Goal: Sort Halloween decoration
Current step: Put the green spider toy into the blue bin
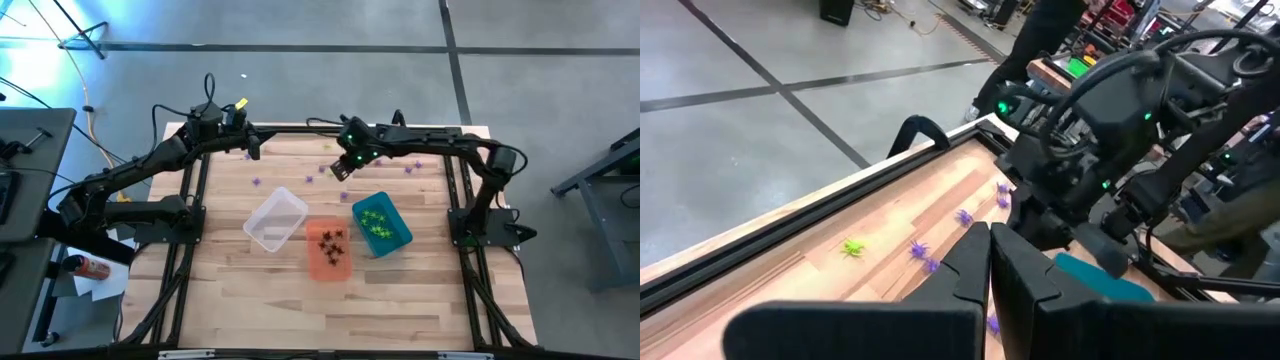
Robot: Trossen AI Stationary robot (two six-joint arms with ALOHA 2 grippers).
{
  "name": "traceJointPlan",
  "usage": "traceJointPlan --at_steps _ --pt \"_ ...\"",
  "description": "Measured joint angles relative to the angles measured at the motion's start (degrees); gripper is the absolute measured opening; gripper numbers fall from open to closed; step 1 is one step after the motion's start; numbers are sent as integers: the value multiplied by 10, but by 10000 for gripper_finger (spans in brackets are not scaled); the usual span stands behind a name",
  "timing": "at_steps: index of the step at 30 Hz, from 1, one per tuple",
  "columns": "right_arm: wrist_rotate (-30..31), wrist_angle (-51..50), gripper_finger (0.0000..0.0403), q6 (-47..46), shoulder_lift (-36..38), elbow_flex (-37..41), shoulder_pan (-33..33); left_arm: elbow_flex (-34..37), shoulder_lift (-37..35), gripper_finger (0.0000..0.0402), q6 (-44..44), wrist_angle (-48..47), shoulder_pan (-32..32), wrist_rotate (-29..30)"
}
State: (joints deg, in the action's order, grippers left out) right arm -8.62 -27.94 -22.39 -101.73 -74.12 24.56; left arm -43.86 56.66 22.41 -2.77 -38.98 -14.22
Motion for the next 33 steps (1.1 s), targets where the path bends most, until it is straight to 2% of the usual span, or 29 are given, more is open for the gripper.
traceJointPlan --at_steps 4,10,13,16,20,26,29,33 --pt "1 -92 18 61 -50 -80 -1 0 0 0 0 0 0 1" --pt "20 -263 112 173 -187 -251 0 0 0 0 0 0 0 1" --pt "31 -306 156 217 -243 -320 -4 0 0 0 0 0 0 -1" --pt "65 -321 181 239 -278 -372 -10 0 0 0 0 0 0 -1" --pt "91 -343 189 225 -319 -407 -11 0 0 0 1 0 0 -1" --pt "92 -344 186 198 -350 -418 -12 0 0 0 1 0 0 -1" --pt "116 -344 185 210 -354 -417 -17 0 0 0 11 0 0 -2" --pt "116 -342 185 212 -352 -417 -22 0 0 0 15 0 0 -2"
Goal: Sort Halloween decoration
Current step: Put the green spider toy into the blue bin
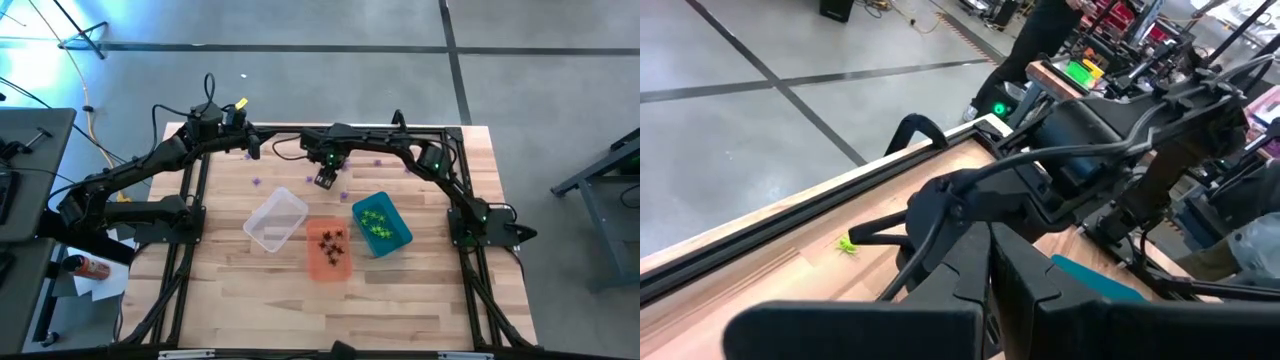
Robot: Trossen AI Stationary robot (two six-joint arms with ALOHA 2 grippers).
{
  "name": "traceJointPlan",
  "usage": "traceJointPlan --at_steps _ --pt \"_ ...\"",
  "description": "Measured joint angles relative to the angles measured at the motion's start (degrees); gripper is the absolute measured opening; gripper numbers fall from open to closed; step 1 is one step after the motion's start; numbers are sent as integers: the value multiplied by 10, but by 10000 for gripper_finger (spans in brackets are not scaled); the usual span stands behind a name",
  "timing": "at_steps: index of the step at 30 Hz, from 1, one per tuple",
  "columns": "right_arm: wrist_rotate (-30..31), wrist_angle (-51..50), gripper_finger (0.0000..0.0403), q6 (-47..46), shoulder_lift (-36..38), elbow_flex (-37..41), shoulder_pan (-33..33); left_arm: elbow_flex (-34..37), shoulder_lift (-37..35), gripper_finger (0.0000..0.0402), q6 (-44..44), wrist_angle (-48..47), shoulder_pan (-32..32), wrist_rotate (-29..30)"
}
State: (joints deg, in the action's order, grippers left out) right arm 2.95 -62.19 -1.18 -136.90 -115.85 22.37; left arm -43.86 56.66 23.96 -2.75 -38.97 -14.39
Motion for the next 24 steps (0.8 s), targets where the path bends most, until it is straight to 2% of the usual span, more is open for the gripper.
traceJointPlan --at_steps 5,12,17,20,24 --pt "7 -1 170 3 0 0 -6 0 0 0 10 0 0 0" --pt "30 -3 91 -4 0 9 -8 0 0 0 12 0 0 0" --pt "10 -11 61 -3 -4 9 -11 0 0 0 14 0 0 0" --pt "12 -15 19 3 -9 8 -18 0 0 0 14 0 0 0" --pt "25 -32 7 22 -9 10 -29 0 0 0 14 0 0 0"
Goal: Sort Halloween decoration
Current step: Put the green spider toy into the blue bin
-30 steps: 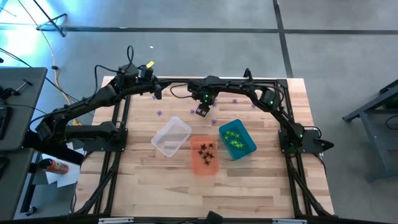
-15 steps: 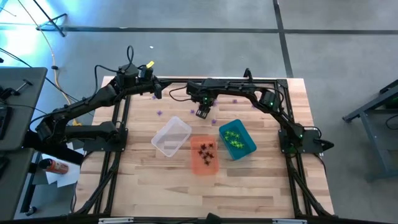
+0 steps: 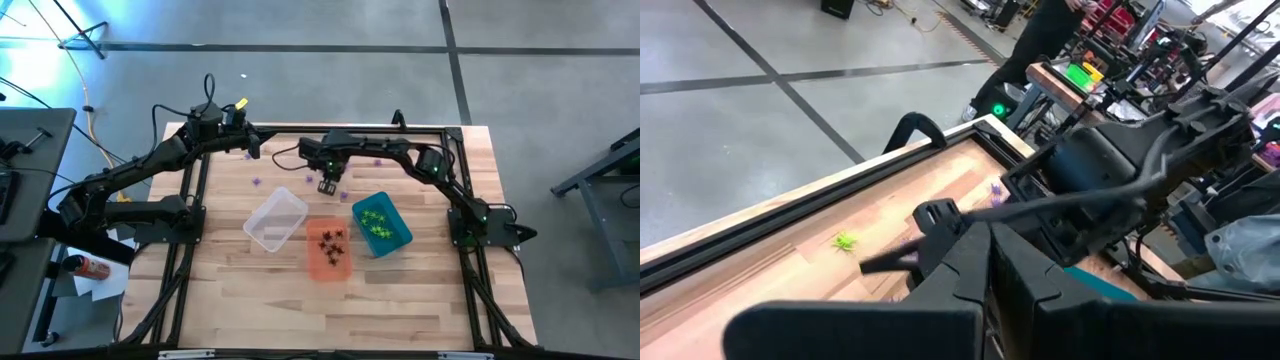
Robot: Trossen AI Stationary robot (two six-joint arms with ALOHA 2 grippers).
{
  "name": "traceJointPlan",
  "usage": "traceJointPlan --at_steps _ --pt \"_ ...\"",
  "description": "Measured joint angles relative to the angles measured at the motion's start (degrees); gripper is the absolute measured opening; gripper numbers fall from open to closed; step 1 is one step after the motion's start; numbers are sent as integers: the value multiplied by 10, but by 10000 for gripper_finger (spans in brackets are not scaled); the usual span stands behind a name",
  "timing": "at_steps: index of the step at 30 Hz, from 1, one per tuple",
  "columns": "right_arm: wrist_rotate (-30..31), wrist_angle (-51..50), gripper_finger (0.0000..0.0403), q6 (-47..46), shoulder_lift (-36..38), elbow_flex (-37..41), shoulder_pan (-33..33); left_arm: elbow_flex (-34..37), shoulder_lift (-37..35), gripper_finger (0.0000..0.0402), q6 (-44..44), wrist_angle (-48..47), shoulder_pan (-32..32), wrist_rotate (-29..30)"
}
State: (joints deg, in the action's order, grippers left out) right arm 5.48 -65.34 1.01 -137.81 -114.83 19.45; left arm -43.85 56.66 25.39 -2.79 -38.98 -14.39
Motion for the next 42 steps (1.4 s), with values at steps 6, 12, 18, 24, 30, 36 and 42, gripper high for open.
traceJointPlan --at_steps 6,12,18,24,30,36,42 --pt "4 -21 0 18 29 5 -7 0 0 0 0 -1 0 0" --pt "-13 -2 0 15 79 4 -6 0 -1 0 0 -15 0 -6" --pt "-50 -7 0 19 107 4 -6 0 -1 0 0 -26 0 -6" --pt "-92 51 0 -2 155 103 15 0 -2 0 0 -26 0 -6" --pt "-154 235 0 -195 294 334 36 0 -3 0 -15 -26 0 -6" --pt "-150 247 0 -290 259 296 23 0 -3 0 -15 -11 -1 -2" --pt "-81 134 4 -284 158 159 10 0 -3 0 -14 -4 -3 -2"
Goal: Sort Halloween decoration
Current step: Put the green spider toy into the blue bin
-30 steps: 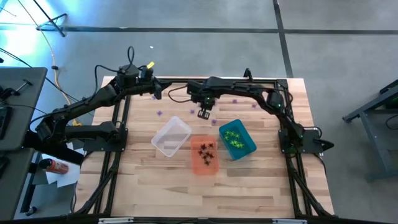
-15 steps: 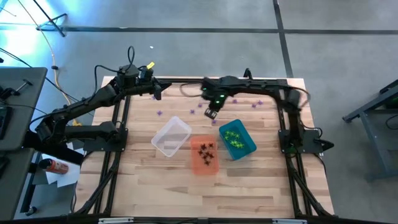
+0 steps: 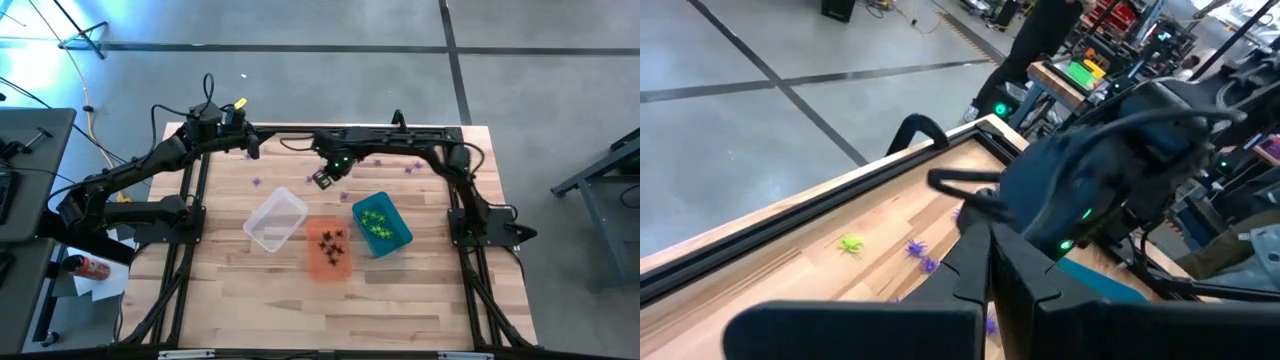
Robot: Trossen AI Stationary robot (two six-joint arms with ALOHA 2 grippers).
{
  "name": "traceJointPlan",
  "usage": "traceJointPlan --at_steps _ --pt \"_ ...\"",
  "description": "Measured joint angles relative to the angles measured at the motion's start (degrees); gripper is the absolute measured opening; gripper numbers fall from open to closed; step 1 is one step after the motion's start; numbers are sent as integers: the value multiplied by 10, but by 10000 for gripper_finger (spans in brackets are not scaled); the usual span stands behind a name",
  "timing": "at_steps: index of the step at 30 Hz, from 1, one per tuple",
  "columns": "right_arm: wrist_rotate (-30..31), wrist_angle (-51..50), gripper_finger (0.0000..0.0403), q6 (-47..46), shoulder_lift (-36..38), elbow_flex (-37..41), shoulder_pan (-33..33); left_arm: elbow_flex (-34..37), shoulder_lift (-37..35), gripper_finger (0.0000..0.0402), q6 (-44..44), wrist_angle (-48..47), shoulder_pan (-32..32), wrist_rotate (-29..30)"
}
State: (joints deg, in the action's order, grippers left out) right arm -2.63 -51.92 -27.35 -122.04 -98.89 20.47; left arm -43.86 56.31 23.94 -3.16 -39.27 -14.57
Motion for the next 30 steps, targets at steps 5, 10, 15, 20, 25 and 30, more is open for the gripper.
traceJointPlan --at_steps 5,10,15,20,25,30 --pt "53 -80 54 -36 -59 -58 2 0 0 0 0 0 0 0" --pt "18 -60 129 -40 -77 -63 -1 0 0 0 0 0 0 -4" --pt "35 -48 190 -62 -76 -64 -11 0 0 0 0 0 0 -9" --pt "32 -38 203 -88 -96 -63 -8 0 0 0 -1 0 -1 -9" --pt "34 -29 189 -101 -111 -66 -6 0 0 0 -5 0 -1 -9" --pt "46 -33 142 -74 -119 -66 -13 0 0 0 -5 -1 -1 -9"
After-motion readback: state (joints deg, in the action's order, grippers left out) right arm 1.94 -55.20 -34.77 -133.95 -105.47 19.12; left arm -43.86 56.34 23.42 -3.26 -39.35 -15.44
